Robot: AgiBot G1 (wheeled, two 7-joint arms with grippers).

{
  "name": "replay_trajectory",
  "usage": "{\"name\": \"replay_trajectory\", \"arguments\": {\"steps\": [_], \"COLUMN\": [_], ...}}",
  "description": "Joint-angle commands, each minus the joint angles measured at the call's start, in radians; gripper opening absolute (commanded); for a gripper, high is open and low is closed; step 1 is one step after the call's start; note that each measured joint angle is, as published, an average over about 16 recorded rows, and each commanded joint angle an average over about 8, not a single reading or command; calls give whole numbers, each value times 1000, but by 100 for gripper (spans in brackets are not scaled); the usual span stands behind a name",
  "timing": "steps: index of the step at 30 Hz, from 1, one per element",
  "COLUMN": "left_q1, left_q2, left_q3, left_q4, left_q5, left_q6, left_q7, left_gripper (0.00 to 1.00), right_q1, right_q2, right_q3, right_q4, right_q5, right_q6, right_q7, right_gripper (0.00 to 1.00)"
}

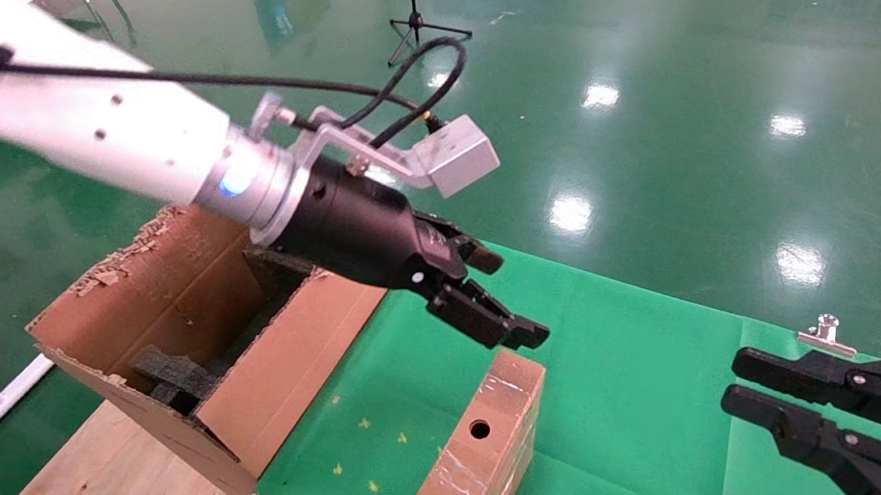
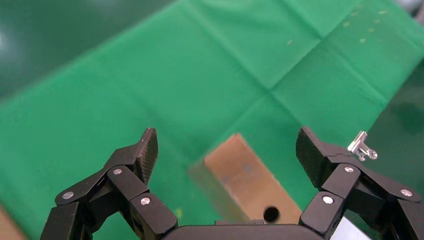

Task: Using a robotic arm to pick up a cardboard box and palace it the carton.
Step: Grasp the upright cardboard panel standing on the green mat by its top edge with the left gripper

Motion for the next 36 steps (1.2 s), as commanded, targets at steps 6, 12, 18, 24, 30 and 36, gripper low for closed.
{"name": "replay_trajectory", "arguments": {"steps": [6, 12, 18, 24, 30, 36], "left_q1": [-175, -268, -324, -351, -349, -343], "left_q2": [98, 154, 204, 257, 298, 322], "left_q3": [164, 309, 431, 542, 623, 670], "left_q4": [-1, -7, -12, -15, -16, -15], "left_q5": [145, 98, 54, 22, 16, 35], "left_q6": [98, 96, 90, 80, 62, 39], "left_q7": [-358, -464, -534, -607, -655, -679], "left_gripper": [100, 100, 100, 100, 100, 100], "right_q1": [0, 0, 0, 0, 0, 0], "right_q2": [0, 0, 0, 0, 0, 0], "right_q3": [0, 0, 0, 0, 0, 0], "right_q4": [0, 0, 0, 0, 0, 0], "right_q5": [0, 0, 0, 0, 0, 0], "right_q6": [0, 0, 0, 0, 0, 0], "right_q7": [0, 0, 0, 0, 0, 0], "right_gripper": [0, 0, 0, 0, 0, 0]}}
